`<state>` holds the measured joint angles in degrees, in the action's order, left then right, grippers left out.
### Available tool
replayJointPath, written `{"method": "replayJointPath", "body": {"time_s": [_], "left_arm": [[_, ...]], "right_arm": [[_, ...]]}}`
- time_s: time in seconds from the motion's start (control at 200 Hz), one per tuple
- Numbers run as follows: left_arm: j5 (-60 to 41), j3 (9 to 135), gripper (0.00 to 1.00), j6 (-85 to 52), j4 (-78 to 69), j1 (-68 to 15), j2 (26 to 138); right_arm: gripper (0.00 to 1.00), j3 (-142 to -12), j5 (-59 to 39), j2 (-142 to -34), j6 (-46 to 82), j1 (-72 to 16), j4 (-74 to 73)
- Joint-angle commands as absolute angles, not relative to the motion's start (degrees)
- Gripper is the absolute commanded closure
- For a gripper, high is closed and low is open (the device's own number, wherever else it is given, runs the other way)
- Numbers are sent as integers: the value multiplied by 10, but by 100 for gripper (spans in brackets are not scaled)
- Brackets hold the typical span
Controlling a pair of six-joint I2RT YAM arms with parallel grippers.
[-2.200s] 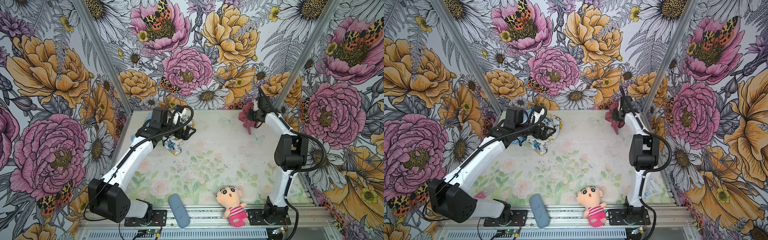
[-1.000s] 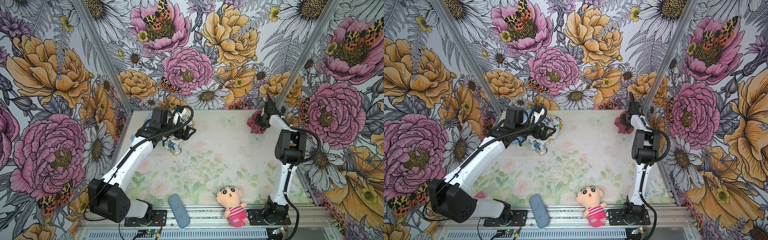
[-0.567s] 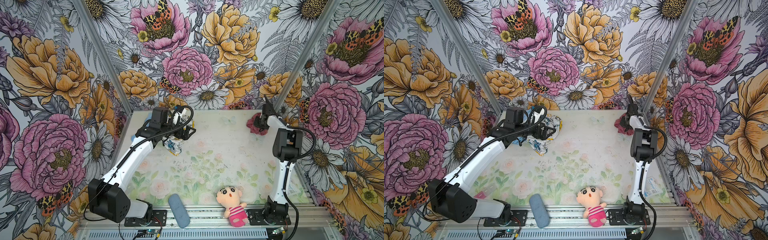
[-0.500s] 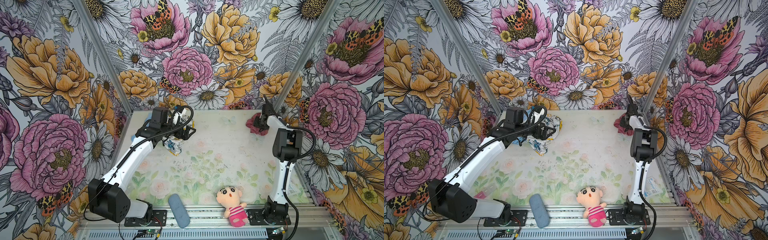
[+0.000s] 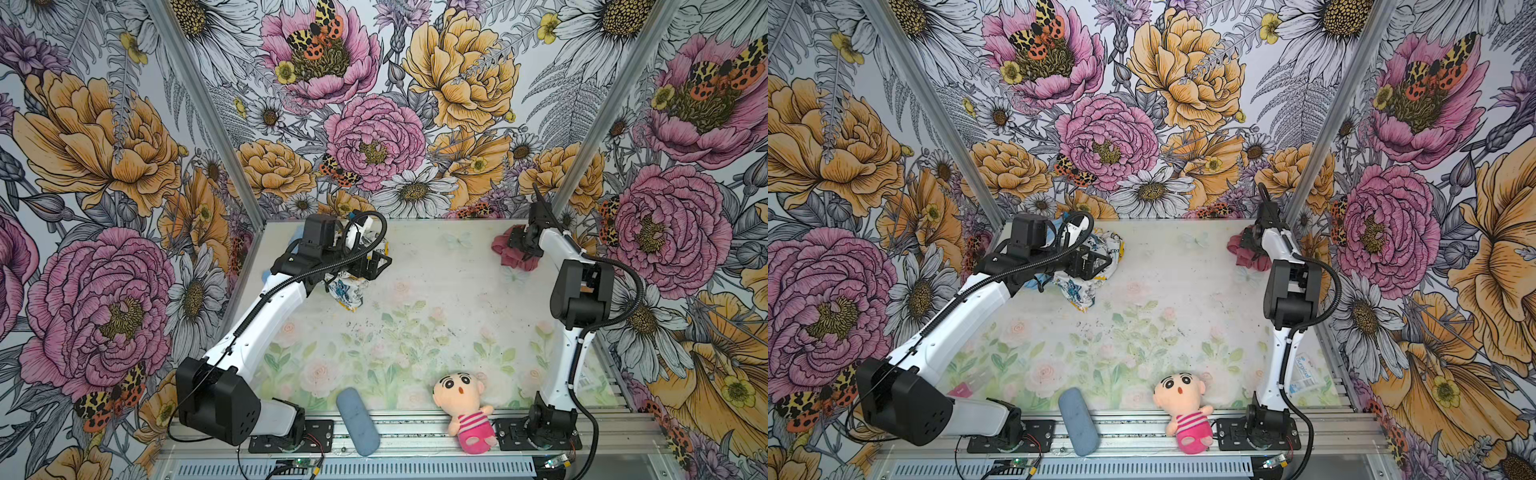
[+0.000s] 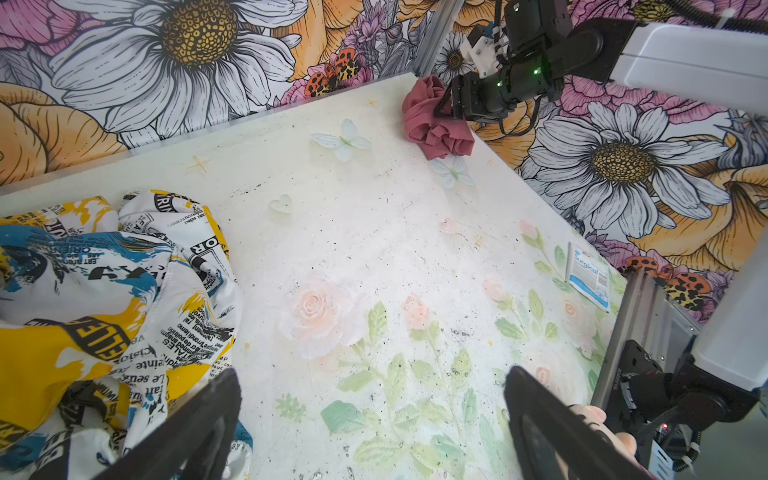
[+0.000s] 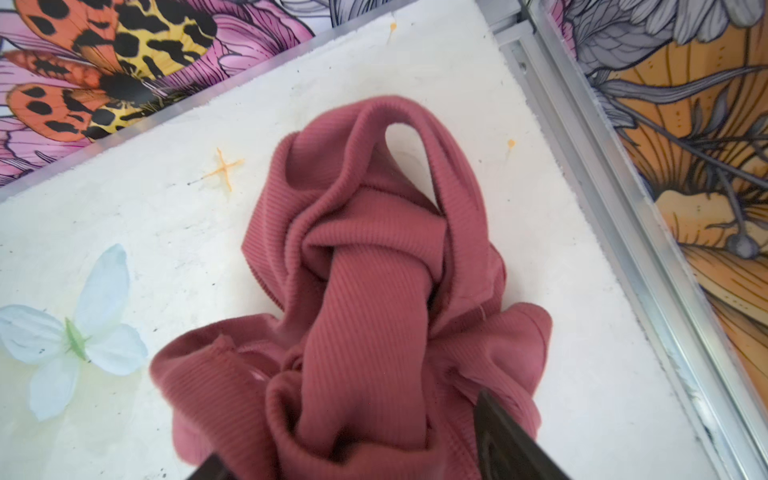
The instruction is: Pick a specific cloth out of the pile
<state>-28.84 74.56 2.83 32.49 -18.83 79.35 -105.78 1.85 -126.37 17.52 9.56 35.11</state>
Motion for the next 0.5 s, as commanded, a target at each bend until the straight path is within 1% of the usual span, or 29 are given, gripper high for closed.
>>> {"method": "replayJointPath", "body": {"time_s": [0.0, 0.28, 0.445, 0.49], "left_arm": [[-290, 740, 1, 20, 306, -182, 779], [-290, 741, 1, 20, 306, -181, 779], [-291, 741, 1, 21, 306, -181, 779], [-292, 740, 1, 20, 305, -180, 780]], "right_arm": [[25, -1054, 17, -1231, 177, 93, 353], [25, -1050, 9, -1212, 178, 92, 352], [24, -1027, -54, -1175, 169, 87, 324], [24, -1015, -55, -1161, 170, 85, 312]]}}
